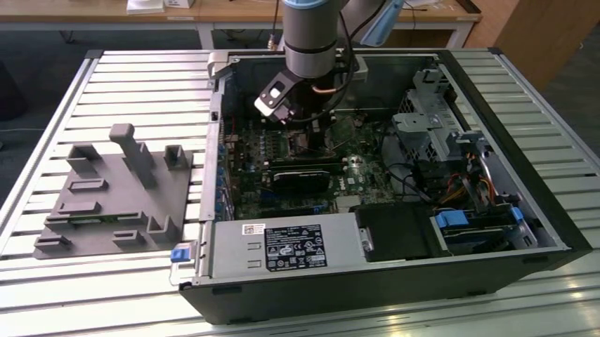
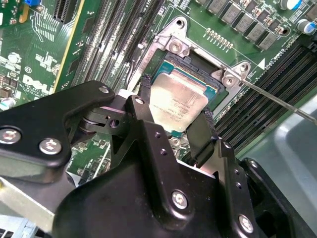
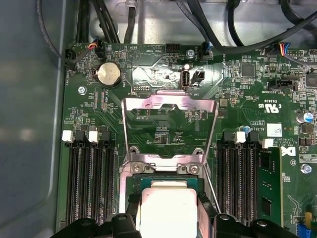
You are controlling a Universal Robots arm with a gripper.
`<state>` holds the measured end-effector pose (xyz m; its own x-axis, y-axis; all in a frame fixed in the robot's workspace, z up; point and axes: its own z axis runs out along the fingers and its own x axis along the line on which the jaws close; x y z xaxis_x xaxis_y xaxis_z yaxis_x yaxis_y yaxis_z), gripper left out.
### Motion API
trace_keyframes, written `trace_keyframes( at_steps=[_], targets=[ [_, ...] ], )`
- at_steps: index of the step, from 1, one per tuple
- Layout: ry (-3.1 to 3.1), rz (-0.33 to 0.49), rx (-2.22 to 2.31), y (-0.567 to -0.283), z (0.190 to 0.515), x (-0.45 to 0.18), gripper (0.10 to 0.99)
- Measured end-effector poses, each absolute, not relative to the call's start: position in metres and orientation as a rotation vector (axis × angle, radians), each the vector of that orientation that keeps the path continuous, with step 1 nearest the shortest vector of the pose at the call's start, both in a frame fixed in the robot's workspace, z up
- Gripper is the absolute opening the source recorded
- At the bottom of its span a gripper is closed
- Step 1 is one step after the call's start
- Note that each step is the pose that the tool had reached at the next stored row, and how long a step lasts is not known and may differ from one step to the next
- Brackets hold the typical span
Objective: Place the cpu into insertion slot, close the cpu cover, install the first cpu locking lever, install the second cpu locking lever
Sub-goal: 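Place the cpu into insertion slot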
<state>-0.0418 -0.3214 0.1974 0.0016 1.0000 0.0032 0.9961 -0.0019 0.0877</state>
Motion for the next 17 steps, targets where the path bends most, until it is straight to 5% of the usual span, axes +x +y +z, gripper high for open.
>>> trace_keyframes(
  at_steps=[17],
  targets=[
    [2.176, 0.099, 2.180, -0.3188, 0.1934, -0.0423, 0.541]
  ],
)
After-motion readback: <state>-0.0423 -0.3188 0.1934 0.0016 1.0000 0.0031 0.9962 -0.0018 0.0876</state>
